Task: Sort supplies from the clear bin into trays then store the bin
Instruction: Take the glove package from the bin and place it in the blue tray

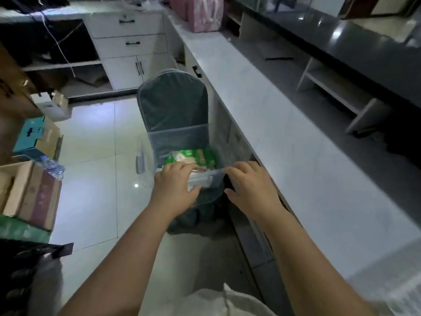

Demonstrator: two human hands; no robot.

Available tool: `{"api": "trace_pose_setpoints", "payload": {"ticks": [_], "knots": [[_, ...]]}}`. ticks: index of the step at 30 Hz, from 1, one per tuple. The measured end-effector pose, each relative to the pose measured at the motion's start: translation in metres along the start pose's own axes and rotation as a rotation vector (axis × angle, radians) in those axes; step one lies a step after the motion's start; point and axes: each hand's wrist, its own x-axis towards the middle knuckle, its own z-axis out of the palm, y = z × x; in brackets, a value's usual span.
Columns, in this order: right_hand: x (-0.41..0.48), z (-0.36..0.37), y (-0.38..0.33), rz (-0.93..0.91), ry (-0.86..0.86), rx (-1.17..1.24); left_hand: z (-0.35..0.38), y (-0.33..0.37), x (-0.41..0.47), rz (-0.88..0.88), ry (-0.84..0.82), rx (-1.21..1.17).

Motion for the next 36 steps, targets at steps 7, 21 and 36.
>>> {"api": "trace_pose_setpoints", "payload": {"ticks": [7, 21, 36], "knots": [[0.115, 0.048, 0.011, -0.077, -0.071, 0.061, 0.015, -0.076, 0.065, -0.178, -0.022, -0.044], [0.317, 0.235, 0.109, -0.105, -0.422, 0.234, 0.148, -0.154, 0.242, -0.448, -0.252, -0.016], [0.344, 0.452, 0.165, 0.281, -0.585, 0.353, 0.371, -0.250, 0.300, -0.316, -0.590, -0.024]]}}
